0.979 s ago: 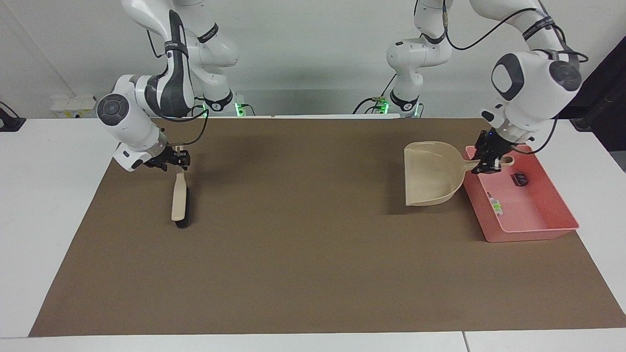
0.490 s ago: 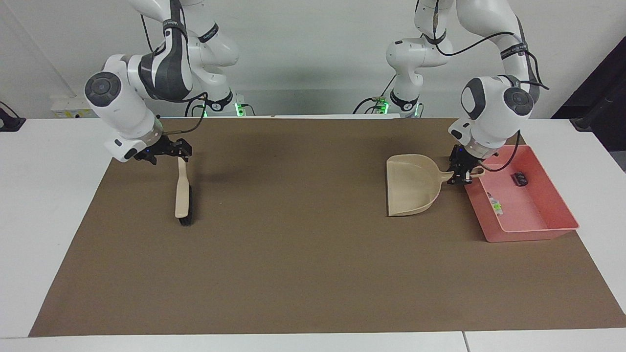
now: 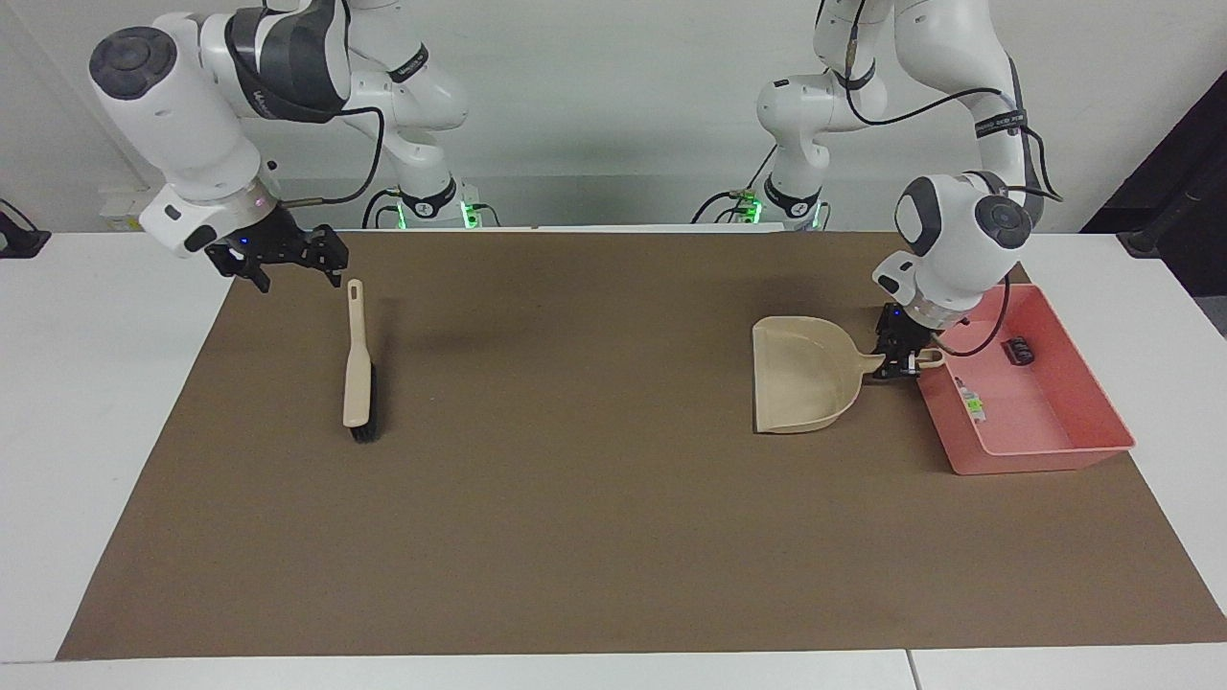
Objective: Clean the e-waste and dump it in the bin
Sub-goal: 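Set down the dustpan with the left gripper while the right gripper releases the brush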
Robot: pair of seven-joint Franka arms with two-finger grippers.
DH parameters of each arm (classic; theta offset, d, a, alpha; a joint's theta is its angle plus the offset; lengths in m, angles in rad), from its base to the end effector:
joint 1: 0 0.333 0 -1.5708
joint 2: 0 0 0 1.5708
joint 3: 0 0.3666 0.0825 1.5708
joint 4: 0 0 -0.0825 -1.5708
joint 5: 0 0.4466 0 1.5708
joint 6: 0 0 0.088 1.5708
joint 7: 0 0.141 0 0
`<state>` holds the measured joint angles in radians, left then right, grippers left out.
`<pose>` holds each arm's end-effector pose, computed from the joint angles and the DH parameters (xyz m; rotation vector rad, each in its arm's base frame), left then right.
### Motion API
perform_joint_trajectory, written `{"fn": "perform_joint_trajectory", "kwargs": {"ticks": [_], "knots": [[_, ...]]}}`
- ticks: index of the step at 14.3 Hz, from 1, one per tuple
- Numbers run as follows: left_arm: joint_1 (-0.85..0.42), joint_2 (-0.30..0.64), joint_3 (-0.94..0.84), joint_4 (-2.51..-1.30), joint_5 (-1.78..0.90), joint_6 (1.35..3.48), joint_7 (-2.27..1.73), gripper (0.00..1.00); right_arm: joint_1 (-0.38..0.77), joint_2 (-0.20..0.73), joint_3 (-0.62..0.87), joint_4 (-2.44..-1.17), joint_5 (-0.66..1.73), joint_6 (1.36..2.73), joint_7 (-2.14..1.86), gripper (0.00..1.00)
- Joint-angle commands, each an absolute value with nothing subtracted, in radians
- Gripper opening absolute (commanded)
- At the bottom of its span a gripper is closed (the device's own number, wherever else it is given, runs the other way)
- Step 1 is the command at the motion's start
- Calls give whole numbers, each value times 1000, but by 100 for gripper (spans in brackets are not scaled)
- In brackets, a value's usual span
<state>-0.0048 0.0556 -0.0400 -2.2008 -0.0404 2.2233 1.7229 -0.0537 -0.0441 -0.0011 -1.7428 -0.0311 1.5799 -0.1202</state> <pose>0.5833 -0.0285 0.3318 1.9922 -2.3677 0.0048 0.5893 -0.0367 0.5774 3.1136 0.1052 -0.1888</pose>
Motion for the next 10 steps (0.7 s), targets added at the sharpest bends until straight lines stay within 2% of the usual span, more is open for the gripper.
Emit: {"fn": "perform_joint_trajectory", "kwargs": {"ticks": [1,3,4,5,6,7,8,9,10], "knots": [[-15,49,-32,-2226,-54,2264,1668,0,-75,-18,-3,-1662,-48,1501,-130,99],[-15,49,-32,-2224,-52,2253,1667,3,-75,-20,-6,-1649,-51,1483,-130,99],[-14,48,-32,-2223,-54,2243,1667,14,-74,-21,-8,-1644,-45,1473,-130,99],[-15,49,-32,-2218,-52,2241,1677,32,-83,-17,-6,-1644,-44,1477,-129,99],[-15,48,-32,-2217,-52,2231,1675,45,-83,-11,1,-1644,-37,1482,-121,99],[-15,49,-32,-2206,-52,2211,1674,54,-72,-9,5,-1644,-34,1480,-83,99],[-24,46,-32,-2191,-52,2203,1667,75,-61,4,5,-1643,-34,1480,-36,99],[-25,48,-32,-2181,-52,2203,1667,91,-60,15,3,-1635,-34,1482,-25,99],[-29,37,-31,-2175,-52,2203,1664,93,-58,15,2,-1622,-34,1485,-25,99]]}}
